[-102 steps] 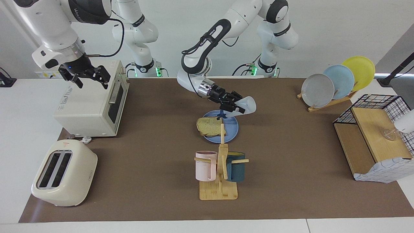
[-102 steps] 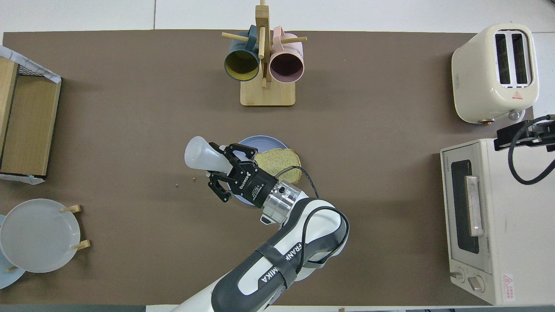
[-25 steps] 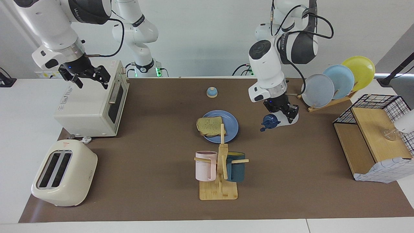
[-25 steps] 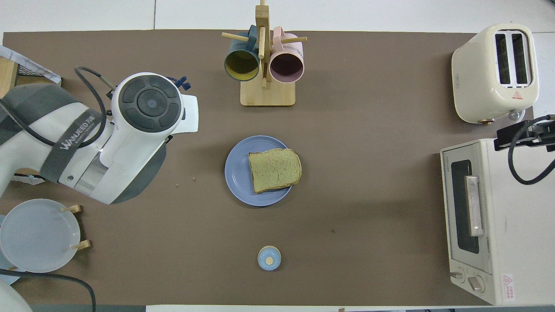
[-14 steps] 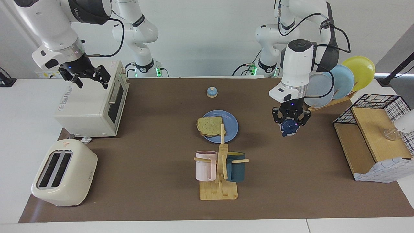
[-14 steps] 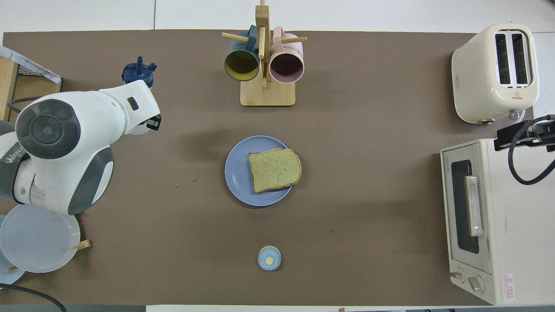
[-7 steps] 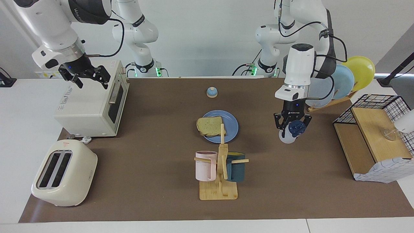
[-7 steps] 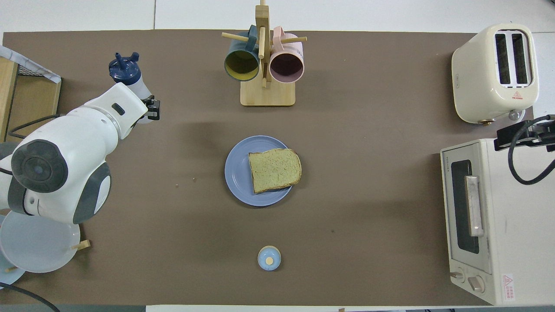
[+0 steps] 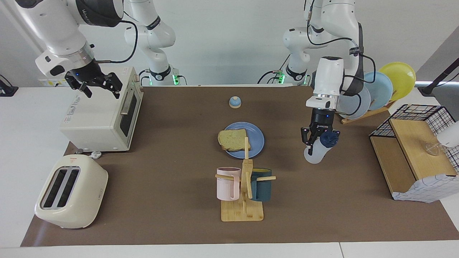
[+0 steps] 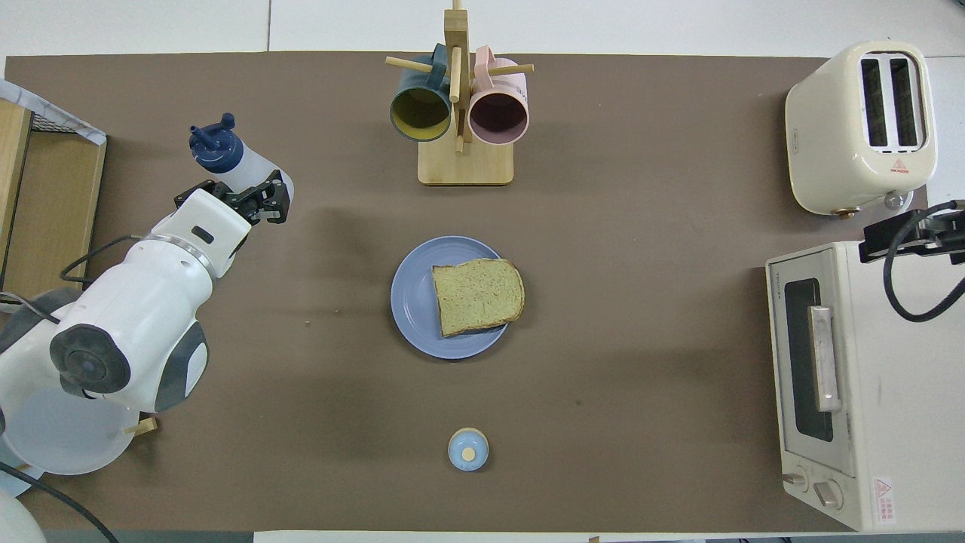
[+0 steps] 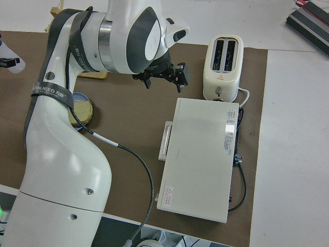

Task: Put bread on plate and add seasoning

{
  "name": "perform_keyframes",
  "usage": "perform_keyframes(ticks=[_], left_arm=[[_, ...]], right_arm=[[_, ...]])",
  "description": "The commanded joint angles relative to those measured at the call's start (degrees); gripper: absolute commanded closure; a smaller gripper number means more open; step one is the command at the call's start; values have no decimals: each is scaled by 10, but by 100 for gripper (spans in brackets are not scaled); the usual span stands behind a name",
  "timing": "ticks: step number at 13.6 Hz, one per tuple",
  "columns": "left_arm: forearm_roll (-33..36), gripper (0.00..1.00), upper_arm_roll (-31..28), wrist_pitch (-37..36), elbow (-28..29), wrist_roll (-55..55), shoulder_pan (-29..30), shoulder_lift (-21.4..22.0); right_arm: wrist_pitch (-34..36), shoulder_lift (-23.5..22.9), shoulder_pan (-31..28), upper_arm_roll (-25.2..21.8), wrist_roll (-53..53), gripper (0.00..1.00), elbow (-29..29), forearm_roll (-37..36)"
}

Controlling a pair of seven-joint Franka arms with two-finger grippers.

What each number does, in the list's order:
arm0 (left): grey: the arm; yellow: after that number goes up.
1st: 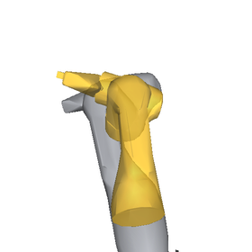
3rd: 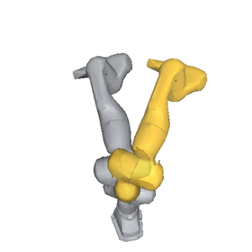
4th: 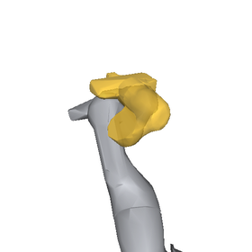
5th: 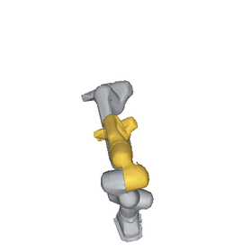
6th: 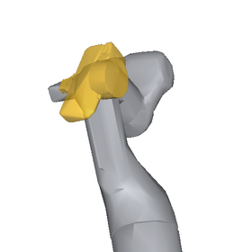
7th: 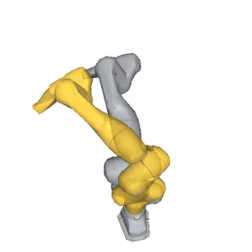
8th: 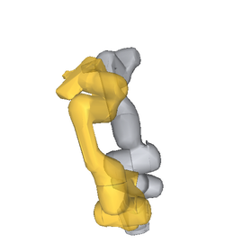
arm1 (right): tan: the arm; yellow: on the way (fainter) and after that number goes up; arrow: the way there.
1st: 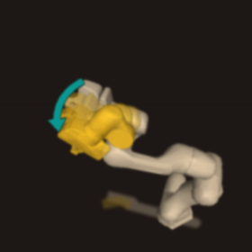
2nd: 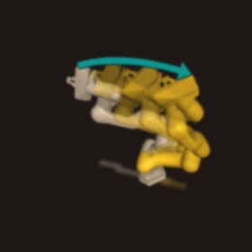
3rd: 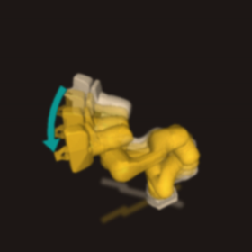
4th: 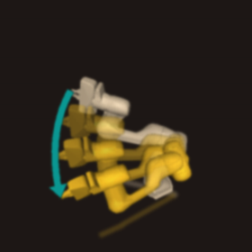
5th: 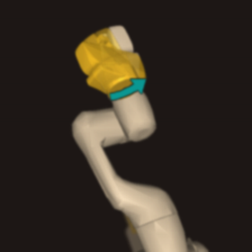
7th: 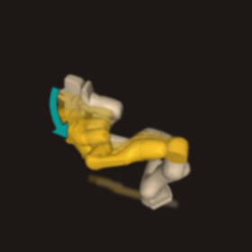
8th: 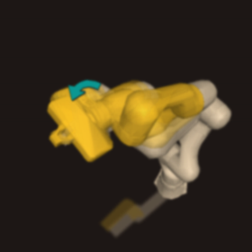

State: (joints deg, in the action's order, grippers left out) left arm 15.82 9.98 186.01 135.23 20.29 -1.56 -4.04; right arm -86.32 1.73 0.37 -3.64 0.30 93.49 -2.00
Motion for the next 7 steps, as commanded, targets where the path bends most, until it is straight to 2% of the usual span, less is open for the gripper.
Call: perform_keyframes(ticks=[1,3,7], left_arm=[[-8,100,1,89,24,-1,13,-31],[-8,100,1,102,27,-2,13,-38],[-2,100,0,146,29,-37,11,-82]], right_arm=[[20,11,0,-1,17,0,13,-5],[20,11,-1,-1,16,0,12,-5],[20,11,-1,-1,16,0,13,-5]])
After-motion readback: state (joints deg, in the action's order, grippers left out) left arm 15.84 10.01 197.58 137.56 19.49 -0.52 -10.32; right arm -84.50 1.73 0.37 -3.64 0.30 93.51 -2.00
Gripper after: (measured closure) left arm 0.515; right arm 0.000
